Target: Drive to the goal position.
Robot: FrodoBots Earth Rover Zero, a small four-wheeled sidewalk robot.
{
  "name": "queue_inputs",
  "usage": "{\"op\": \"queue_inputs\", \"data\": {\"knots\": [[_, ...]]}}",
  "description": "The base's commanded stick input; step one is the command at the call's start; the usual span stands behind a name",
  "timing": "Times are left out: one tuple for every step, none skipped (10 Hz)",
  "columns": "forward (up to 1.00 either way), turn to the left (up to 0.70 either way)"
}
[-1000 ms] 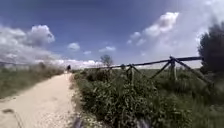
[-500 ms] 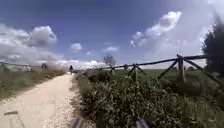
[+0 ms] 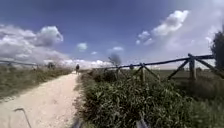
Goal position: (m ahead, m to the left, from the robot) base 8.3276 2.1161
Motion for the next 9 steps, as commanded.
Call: {"op": "queue_inputs", "data": {"knots": [[0.00,0.28],[0.00,0.53],[0.00,0.68],[0.00,0.20],[0.00,0.00],[0.00,0.00],[0.00,0.00],[0.00,0.00],[0.00,0.00]]}}
